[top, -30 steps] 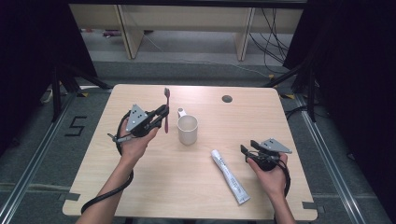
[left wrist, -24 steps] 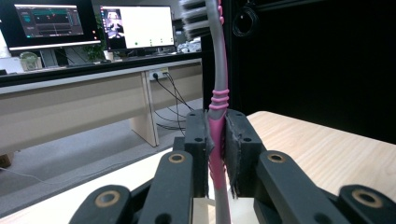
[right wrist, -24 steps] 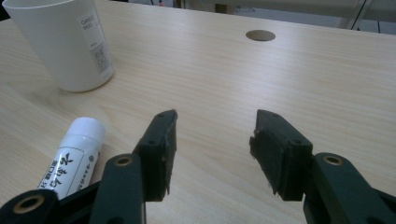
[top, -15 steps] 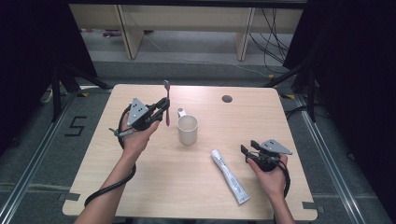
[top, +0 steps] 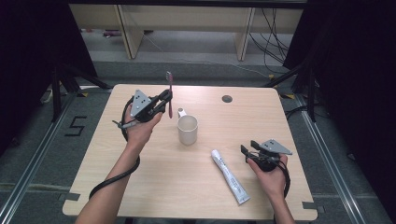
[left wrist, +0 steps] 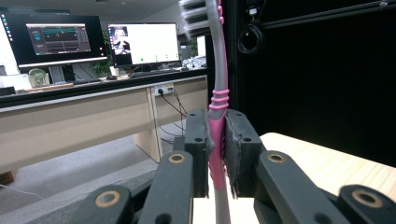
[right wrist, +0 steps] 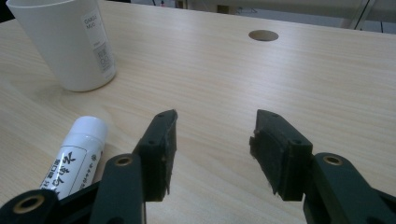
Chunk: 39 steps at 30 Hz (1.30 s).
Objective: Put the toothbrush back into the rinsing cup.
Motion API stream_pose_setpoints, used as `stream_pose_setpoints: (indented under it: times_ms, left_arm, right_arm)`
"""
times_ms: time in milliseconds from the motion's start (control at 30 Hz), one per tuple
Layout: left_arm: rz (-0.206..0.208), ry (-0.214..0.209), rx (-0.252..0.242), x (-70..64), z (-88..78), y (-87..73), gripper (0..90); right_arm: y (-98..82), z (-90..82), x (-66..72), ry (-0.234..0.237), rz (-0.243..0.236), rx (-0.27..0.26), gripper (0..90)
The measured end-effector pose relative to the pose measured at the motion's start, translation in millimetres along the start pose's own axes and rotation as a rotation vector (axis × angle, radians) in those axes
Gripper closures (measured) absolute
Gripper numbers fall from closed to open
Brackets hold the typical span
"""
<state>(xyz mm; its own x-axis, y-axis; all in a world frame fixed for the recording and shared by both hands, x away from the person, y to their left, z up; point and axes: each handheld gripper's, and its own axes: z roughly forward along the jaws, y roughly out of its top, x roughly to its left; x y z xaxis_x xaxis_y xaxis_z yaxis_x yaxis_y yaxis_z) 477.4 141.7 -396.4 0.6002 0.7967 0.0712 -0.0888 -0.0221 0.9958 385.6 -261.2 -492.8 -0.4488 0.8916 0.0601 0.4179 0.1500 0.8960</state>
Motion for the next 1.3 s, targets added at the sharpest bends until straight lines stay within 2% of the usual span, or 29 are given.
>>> stream_pose_setpoints:
  times_ms: [33, 67, 100, 167, 200, 233, 267, 300, 400, 433, 533, 600, 633, 700, 733, 867, 900, 967, 1067, 1100, 1133, 1167, 1267, 1300]
  left_arm:
    - [0.000, 0.000, 0.000, 0.0, 0.0, 0.0, 80.0]
    - [-0.021, 0.001, 0.005, -1.4, 0.5, 0.1, 80.0]
    - [0.000, -0.001, -0.003, -0.2, 3.1, 2.3, 80.0]
    - [0.000, -0.004, -0.012, -0.3, 5.7, 3.7, 80.0]
    - [-0.016, 0.000, -0.001, -1.4, 6.0, 3.8, 80.0]
    - [0.002, -0.005, -0.011, -0.1, 8.1, 4.7, 80.0]
    - [0.002, -0.005, -0.011, -0.1, 8.1, 4.7, 80.0]
    - [-0.017, -0.002, -0.002, -1.4, 9.8, 4.9, 79.9]
    - [-0.016, -0.001, -0.001, -1.1, 11.9, 5.7, 80.0]
    - [0.002, -0.004, -0.016, 1.1, 14.8, 7.1, 80.0]
    - [-0.001, -0.002, -0.018, 1.9, 16.7, 8.0, 80.0]
    - [-0.009, -0.008, -0.013, 3.2, 19.5, 8.9, 80.0]
    - [-0.009, -0.008, -0.013, 3.2, 19.5, 8.9, 80.0]
    - [-0.028, 0.002, -0.005, 3.7, 21.0, 8.6, 80.0]
    - [-0.006, 0.003, -0.018, 5.5, 22.4, 9.3, 80.0]
    - [-0.005, 0.006, -0.027, 7.4, 25.4, 9.8, 80.0]
    - [-0.027, 0.009, -0.022, 6.3, 25.5, 9.3, 80.0]
    - [-0.012, 0.008, -0.035, 8.3, 27.6, 9.7, 80.0]
    - [-0.014, 0.010, -0.037, 8.7, 29.0, 9.5, 80.0]
    - [-0.016, 0.012, -0.035, 8.8, 29.5, 9.7, 80.0]
    - [-0.015, 0.013, -0.036, 8.9, 30.3, 9.8, 79.9]
    - [-0.018, 0.014, -0.040, 8.5, 31.9, 10.0, 79.9]
    - [-0.014, 0.015, -0.041, 8.7, 33.6, 10.2, 79.9]
    - [-0.014, 0.017, -0.041, 8.8, 34.4, 10.2, 79.9]
  right_arm:
    - [0.0, 0.0, 0.0, 0.000, 0.000, 0.000, 49.8]
    - [0.1, -0.4, 0.2, -0.002, 0.008, -0.002, 49.8]
    - [-0.4, 0.3, -0.3, 0.009, 0.017, -0.010, 49.8]
    - [-0.3, -0.2, -0.5, 0.001, 0.010, -0.007, 49.8]
    - [-0.2, -0.1, -1.1, 0.001, 0.004, -0.007, 49.8]
    - [-0.2, 0.1, -1.0, 0.000, 0.005, -0.007, 49.8]
    - [-0.2, 0.1, -1.0, 0.000, 0.005, -0.007, 49.8]
    - [-0.2, 0.0, -0.8, 0.001, 0.004, -0.008, 49.8]
    - [-0.1, 0.3, -0.6, 0.008, 0.009, -0.009, 49.8]
    - [0.3, -0.9, -1.3, -0.008, -0.001, -0.005, 49.8]
    - [0.5, -0.5, -2.4, -0.008, -0.013, -0.021, 49.7]
    - [1.0, -1.5, -2.7, -0.015, -0.018, -0.016, 49.8]
    - [0.8, -1.4, -1.7, -0.006, -0.001, -0.009, 49.8]
    - [0.7, -1.5, -3.1, -0.013, -0.019, -0.014, 49.7]
    - [0.6, -1.5, -2.9, -0.012, -0.014, -0.013, 49.7]
    - [0.4, -1.4, -3.8, -0.012, -0.015, -0.010, 49.7]
    - [0.4, -1.2, -3.8, -0.011, -0.013, -0.013, 49.7]
    - [0.4, -1.2, -3.7, -0.012, -0.014, -0.010, 49.7]
    - [0.1, -1.0, -3.5, -0.014, -0.013, -0.013, 49.7]
    - [-0.1, -2.3, -0.3, -0.001, 0.034, 0.009, 49.7]
    - [0.1, -1.6, -2.7, -0.001, 0.011, 0.000, 49.7]
    - [-0.4, -2.4, -0.1, -0.010, 0.043, 0.005, 49.7]
    - [-0.3, -2.3, -0.6, -0.008, 0.037, 0.002, 49.7]
    - [-0.6, -0.6, -0.7, 0.002, 0.036, -0.014, 49.7]
